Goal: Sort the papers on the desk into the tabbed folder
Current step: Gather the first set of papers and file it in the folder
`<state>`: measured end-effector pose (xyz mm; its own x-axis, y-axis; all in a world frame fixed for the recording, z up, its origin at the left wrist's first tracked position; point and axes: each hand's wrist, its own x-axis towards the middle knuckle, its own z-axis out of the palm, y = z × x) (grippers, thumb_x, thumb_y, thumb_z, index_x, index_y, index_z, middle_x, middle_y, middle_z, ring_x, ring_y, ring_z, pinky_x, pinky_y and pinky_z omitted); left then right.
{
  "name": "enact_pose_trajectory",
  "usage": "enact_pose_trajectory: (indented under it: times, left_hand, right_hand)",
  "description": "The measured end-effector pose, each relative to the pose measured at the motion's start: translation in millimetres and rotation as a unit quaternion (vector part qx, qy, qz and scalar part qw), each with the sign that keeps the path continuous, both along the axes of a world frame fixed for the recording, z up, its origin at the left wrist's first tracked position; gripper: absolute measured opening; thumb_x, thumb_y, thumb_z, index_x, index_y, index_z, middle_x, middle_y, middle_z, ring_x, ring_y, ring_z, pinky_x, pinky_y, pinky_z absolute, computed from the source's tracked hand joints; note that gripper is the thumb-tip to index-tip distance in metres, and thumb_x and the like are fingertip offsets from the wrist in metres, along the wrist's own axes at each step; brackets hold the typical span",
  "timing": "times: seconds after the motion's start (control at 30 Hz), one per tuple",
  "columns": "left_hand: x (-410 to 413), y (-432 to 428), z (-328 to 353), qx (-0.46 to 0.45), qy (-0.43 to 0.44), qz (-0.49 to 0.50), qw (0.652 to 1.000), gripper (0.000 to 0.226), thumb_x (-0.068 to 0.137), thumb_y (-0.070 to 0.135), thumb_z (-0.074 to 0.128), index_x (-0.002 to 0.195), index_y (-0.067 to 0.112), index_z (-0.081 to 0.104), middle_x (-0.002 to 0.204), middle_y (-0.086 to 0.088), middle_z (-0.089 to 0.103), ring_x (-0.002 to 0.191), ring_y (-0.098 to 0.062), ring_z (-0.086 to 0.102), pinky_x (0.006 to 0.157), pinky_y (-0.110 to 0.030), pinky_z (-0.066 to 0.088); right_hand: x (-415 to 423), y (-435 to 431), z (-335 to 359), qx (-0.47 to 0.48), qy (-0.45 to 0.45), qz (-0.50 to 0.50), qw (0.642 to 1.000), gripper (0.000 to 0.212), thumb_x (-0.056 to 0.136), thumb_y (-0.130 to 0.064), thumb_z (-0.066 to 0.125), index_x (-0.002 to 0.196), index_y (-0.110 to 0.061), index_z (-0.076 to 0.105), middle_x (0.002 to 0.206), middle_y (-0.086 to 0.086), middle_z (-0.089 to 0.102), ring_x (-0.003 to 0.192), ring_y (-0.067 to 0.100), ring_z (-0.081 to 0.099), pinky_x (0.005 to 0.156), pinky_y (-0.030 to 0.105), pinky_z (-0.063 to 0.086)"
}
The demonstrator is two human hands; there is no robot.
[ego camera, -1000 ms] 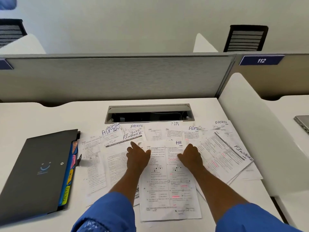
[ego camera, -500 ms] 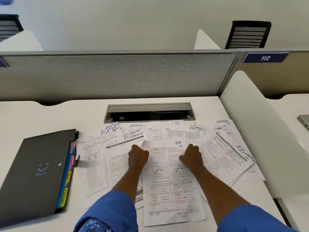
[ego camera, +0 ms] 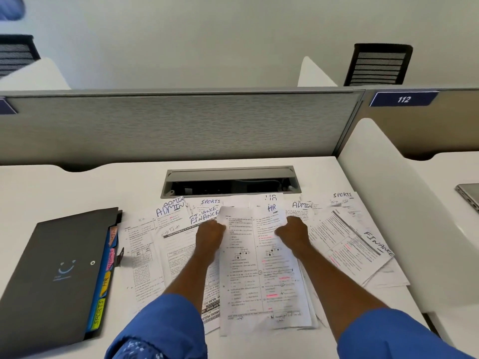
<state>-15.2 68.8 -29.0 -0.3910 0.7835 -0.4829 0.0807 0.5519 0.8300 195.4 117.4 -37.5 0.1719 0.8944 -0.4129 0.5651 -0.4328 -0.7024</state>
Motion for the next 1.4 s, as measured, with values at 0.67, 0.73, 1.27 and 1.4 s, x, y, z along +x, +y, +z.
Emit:
enact_pose_trajectory:
  times: [0.67, 0.73, 1.27, 1.4]
  left_hand:
    - [6.6, 28.1, 128.1, 0.284, -0.032, 0.045, 0.957, 0.015, 0.086, 0.009, 0.064, 0.077, 0.020, 0.065, 0.079, -0.002, 0.067, 0.074, -0.021, 0.064, 0.070, -0.037, 0.055]
    - [5.9, 22.1, 117.3, 0.278, -0.021, 0.042, 0.959, 0.008, 0.086, 0.013, 0.065, 0.080, 0.019, 0.066, 0.081, -0.002, 0.068, 0.077, -0.022, 0.066, 0.072, -0.040, 0.056]
    - [19.0, 18.7, 62.4, 0.212, 0.121, 0.000, 0.970, 0.007, 0.087, 0.019, 0.057, 0.085, 0.014, 0.061, 0.080, -0.005, 0.068, 0.078, -0.020, 0.067, 0.071, -0.042, 0.058]
    - [22.1, 19.8, 55.3, 0.198, 0.137, 0.010, 0.971, 0.010, 0.085, 0.019, 0.053, 0.086, 0.015, 0.061, 0.080, -0.002, 0.067, 0.078, -0.020, 0.066, 0.072, -0.042, 0.059]
  right_hand:
    - [-15.3, 21.8, 135.6, 0.260, 0.351, -0.024, 0.899, 0.017, 0.091, -0.007, 0.064, 0.094, -0.022, 0.071, 0.097, 0.003, 0.074, 0.091, 0.026, 0.071, 0.081, 0.041, 0.059]
    - [-9.6, 18.8, 122.8, 0.248, 0.357, -0.018, 0.900, 0.015, 0.091, -0.006, 0.064, 0.097, -0.019, 0.071, 0.100, 0.007, 0.074, 0.093, 0.030, 0.070, 0.083, 0.045, 0.058]
    - [4.5, 15.7, 74.3, 0.195, 0.288, 0.053, 0.936, 0.033, 0.088, 0.000, 0.067, 0.121, -0.005, 0.063, 0.109, 0.011, 0.070, 0.102, 0.026, 0.067, 0.067, 0.020, 0.056]
    - [7.1, 13.2, 61.0, 0.200, 0.205, 0.078, 0.955, 0.024, 0.090, -0.004, 0.065, 0.114, -0.007, 0.064, 0.100, 0.008, 0.070, 0.095, 0.023, 0.068, 0.060, 0.014, 0.052]
